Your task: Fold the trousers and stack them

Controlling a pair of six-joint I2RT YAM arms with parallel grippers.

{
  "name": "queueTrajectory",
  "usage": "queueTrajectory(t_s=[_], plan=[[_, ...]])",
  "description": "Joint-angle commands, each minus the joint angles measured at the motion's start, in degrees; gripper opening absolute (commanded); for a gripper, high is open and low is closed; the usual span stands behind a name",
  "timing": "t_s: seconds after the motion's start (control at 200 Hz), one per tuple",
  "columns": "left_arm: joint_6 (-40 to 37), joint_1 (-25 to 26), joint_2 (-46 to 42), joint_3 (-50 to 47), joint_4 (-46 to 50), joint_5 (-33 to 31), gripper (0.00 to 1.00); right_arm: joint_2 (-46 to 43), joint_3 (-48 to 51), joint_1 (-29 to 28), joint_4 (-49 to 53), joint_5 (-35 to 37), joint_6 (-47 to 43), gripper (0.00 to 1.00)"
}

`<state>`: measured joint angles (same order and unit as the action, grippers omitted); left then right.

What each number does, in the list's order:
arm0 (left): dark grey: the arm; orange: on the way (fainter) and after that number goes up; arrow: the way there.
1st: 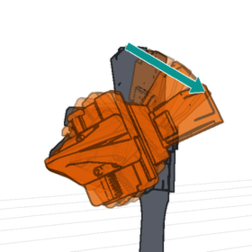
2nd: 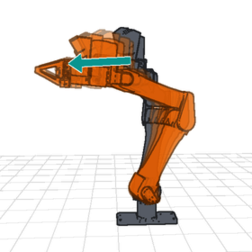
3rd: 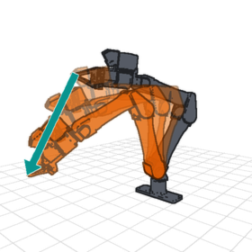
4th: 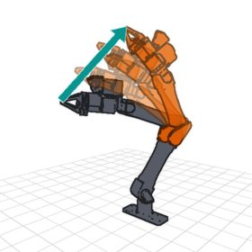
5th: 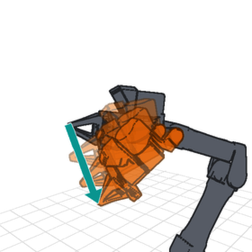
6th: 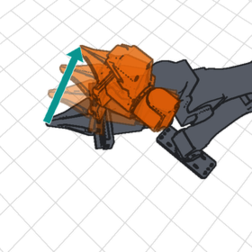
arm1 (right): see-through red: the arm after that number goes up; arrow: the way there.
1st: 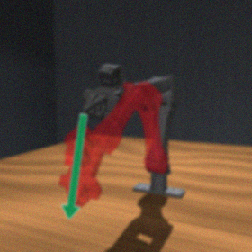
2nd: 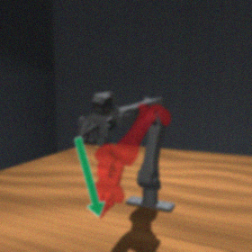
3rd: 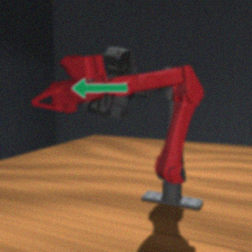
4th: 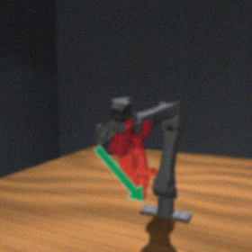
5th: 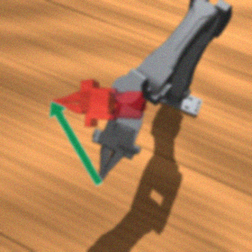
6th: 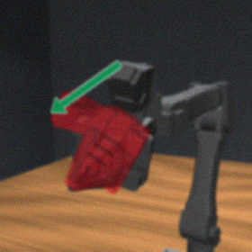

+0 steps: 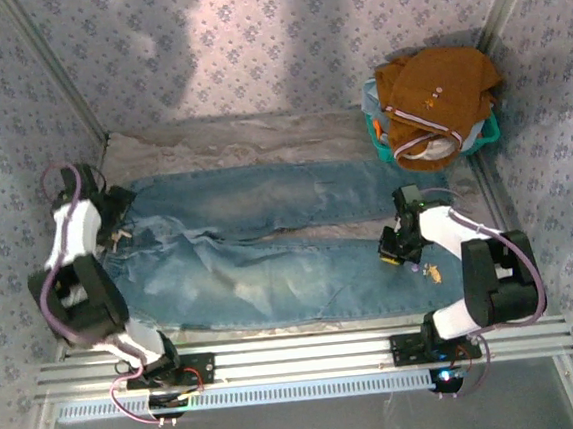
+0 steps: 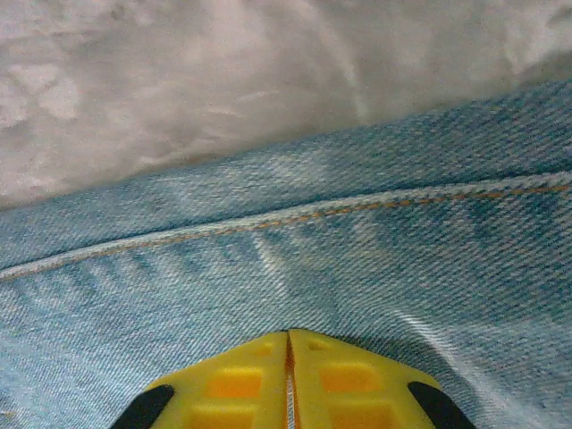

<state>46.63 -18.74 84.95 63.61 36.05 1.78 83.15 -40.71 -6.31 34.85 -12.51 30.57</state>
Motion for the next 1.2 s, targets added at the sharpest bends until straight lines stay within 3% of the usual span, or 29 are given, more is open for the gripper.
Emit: queueTrajectory(t_s=[0.0, 0.155, 0.48, 0.56, 0.71, 0.934, 1.054, 1.194], plan=[[3.8, -2.1, -8.1, -10.5, 3.3, -5.3, 1.00, 4.3, -1.1, 2.5, -0.2, 0.8, -2.3, 0.10], [3.3, -5.0, -18.5, -17.7, 9.9, -13.0, 0.99, 6.4, -4.7, 2.7, -2.0, -0.4, -1.7, 0.10], [9.8, -9.4, -29.1, -28.2, 14.1, -19.7, 0.92, 1.6, -12.3, -2.9, 3.7, 0.1, -1.2, 0.15], [9.5, -10.1, -30.2, -32.0, 10.5, -19.2, 0.90, -0.8, -12.0, -3.5, 4.7, -0.4, -1.0, 0.15], [5.9, -15.8, -30.1, -37.7, 0.9, -14.6, 0.87, -4.5, -11.8, -3.8, 6.9, -0.3, -1.5, 0.16], [2.3, -17.8, -32.7, -40.7, -10.4, -9.3, 0.83, -7.0, -10.2, -4.4, 7.4, -0.8, -1.2, 0.16], [1.9, -17.8, -37.0, -38.9, -8.9, -6.9, 0.81, -7.1, -10.6, -5.4, 8.0, -0.5, -0.9, 0.16], [0.6, -17.8, -37.5, -37.7, -6.4, -10.3, 0.84, -6.1, -11.3, -6.2, 7.4, -0.1, -0.1, 0.16]])
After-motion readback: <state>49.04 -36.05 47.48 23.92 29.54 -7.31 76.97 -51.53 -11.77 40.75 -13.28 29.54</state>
